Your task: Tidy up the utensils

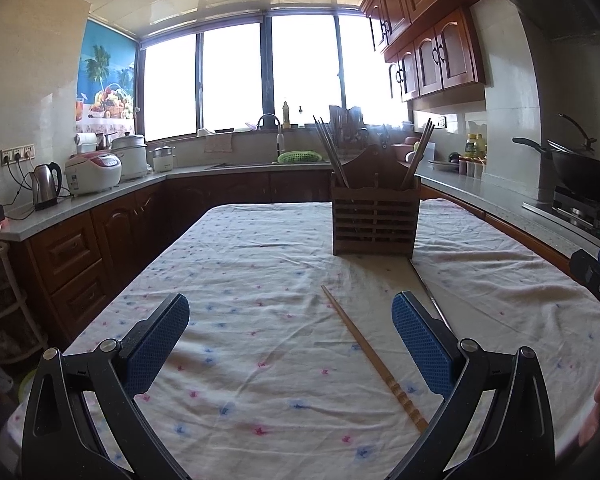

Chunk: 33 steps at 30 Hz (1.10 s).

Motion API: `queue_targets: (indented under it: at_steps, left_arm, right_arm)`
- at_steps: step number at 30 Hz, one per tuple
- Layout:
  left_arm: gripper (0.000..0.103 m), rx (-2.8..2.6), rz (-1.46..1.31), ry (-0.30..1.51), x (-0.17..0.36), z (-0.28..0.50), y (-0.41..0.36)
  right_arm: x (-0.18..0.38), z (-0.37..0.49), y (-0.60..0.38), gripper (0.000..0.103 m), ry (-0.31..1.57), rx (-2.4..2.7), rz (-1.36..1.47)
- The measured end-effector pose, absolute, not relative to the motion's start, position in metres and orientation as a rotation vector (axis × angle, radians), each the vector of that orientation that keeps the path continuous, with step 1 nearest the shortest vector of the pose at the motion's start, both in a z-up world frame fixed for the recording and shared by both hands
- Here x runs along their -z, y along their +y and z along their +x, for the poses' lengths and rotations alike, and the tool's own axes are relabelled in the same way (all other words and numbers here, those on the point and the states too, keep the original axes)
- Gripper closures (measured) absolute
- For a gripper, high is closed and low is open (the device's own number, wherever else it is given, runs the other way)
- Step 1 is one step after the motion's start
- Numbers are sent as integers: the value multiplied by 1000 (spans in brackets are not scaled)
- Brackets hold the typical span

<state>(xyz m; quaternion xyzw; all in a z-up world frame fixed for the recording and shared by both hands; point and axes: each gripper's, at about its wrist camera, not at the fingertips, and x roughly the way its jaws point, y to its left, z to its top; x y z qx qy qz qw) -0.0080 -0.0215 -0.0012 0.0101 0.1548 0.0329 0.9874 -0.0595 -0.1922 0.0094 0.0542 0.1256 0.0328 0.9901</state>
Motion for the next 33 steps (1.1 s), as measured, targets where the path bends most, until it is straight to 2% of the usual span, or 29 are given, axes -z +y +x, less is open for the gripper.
queue_targets:
  at_steps: [33]
  left_arm:
    - [0,-75,37,291,0,-10,-23]
  right_arm:
    - [-9,-61,-190,0,237,-93,117]
